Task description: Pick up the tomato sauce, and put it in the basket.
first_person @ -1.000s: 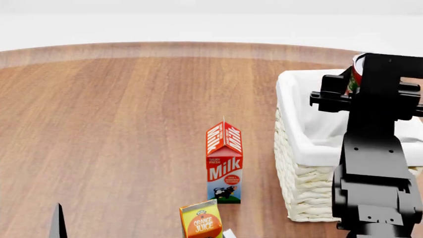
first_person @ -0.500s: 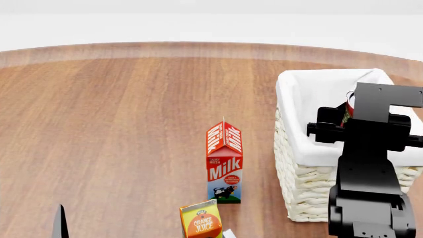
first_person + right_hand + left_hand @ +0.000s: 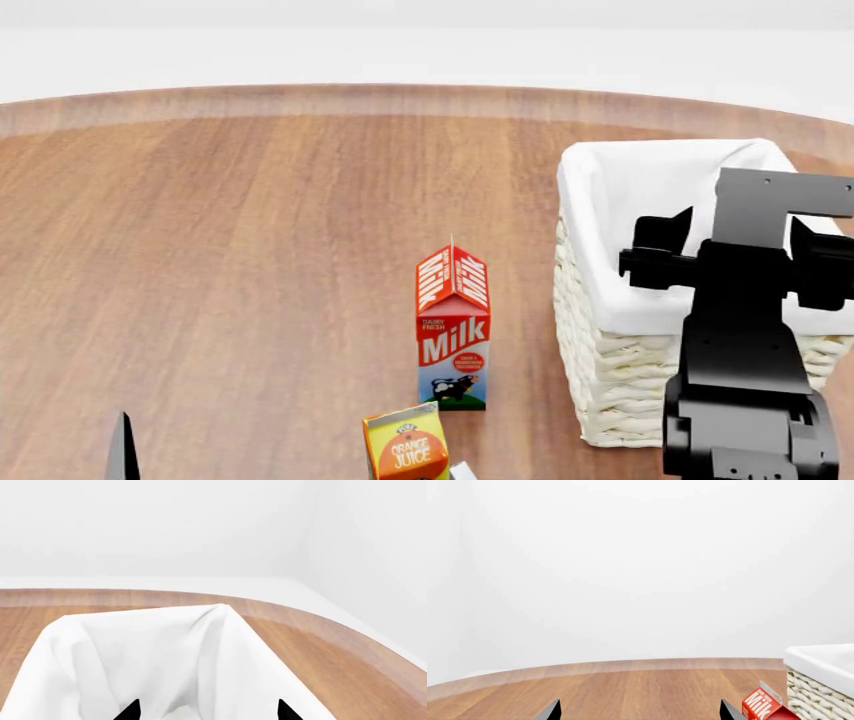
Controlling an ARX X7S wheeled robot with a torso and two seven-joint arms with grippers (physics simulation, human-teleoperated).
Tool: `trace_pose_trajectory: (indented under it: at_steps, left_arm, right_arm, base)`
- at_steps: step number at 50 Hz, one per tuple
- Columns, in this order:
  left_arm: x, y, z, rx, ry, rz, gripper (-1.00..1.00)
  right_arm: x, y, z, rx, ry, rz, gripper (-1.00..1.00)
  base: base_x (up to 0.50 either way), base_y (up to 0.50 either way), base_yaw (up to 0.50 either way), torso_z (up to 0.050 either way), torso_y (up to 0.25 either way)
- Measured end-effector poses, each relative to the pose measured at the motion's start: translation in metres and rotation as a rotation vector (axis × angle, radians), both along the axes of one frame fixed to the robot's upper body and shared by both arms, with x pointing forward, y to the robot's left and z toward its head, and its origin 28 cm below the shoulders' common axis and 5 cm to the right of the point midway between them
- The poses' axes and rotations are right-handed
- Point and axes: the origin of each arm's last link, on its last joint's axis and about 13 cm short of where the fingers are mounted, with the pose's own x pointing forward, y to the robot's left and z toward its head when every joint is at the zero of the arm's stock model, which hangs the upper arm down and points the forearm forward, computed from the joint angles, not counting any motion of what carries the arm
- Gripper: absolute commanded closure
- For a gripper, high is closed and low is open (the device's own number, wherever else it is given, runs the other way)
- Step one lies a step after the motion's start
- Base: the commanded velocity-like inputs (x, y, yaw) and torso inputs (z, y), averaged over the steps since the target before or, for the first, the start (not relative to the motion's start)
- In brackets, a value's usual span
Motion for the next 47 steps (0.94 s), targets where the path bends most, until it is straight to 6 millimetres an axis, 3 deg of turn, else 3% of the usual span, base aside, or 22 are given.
trace_pose_trajectory:
  at_steps: [15,22,33,47]
  left_arm:
    - [0.000,0.000,-0.001,0.001,0.002,-0.001,-1.00]
    - [0.000,0.000,-0.001,0.002,0.003,-0.002,-1.00]
    - [0.000,-0.001,-0.001,0.003,0.002,-0.003,-1.00]
    - [-0.001,-0.001,0.000,0.004,-0.001,-0.003,-1.00]
  right_arm:
    - [0.012,0.006,0.033,0.022,-0.185,0.071,-1.00]
    - [0.007,0.009,0.055,0.010,-0.298,0.105,-1.00]
    - [-0.038,0.019,0.085,0.007,-0.516,0.167,-1.00]
    - [-0.101,0.026,0.097,0.022,-0.740,0.239,-1.00]
  base:
    - [0.00,0.00,0.00,0.000,0.000]
    - [0.00,0.00,0.00,0.000,0.000]
    - [0.00,0.00,0.00,0.000,0.000]
    - [0.00,0.00,0.00,0.000,0.000]
